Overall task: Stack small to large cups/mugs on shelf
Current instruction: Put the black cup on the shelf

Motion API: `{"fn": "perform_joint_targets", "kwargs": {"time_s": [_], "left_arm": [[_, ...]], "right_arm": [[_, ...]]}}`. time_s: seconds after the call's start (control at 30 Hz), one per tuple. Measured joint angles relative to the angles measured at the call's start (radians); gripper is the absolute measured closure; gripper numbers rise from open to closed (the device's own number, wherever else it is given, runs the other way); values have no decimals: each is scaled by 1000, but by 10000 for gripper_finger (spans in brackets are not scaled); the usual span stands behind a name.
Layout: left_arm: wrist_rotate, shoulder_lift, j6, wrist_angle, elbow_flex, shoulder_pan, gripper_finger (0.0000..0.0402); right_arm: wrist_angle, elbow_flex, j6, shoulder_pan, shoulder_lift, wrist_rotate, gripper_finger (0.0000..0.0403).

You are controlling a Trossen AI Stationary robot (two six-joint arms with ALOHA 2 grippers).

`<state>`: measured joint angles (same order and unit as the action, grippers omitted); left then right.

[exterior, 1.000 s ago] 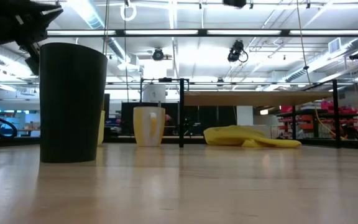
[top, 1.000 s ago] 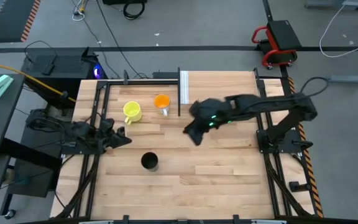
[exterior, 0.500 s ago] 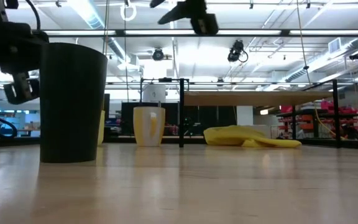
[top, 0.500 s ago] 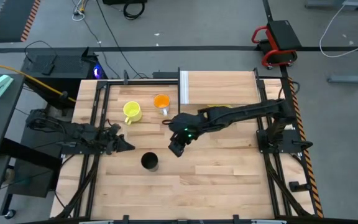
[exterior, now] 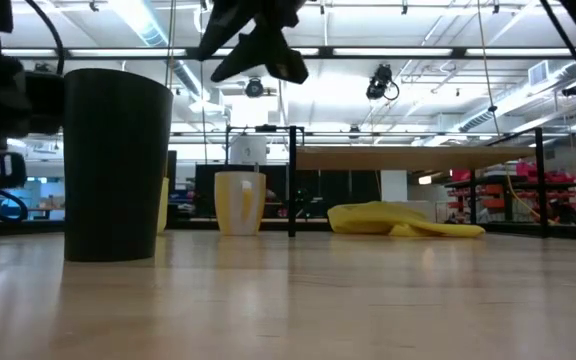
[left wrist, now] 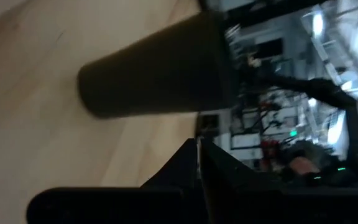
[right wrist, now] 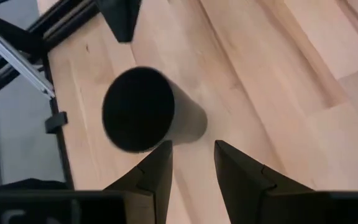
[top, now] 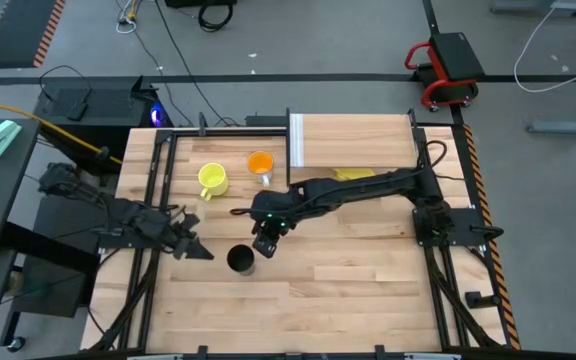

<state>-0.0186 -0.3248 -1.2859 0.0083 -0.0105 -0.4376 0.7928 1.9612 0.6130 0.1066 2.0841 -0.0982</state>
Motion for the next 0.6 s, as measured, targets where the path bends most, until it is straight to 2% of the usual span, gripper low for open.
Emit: {"fn": "perform_joint_targets", "kwargs": {"time_s": [0.3,0.6], "left_arm": [[-43,-177,-38,40,2,-17,377],[-59,-324,-27,216,2,-17,376]], "right_arm": [[-4,12,-15,-2,34,-7,277],[-31,12,-13,1,53,-19,277]]}}
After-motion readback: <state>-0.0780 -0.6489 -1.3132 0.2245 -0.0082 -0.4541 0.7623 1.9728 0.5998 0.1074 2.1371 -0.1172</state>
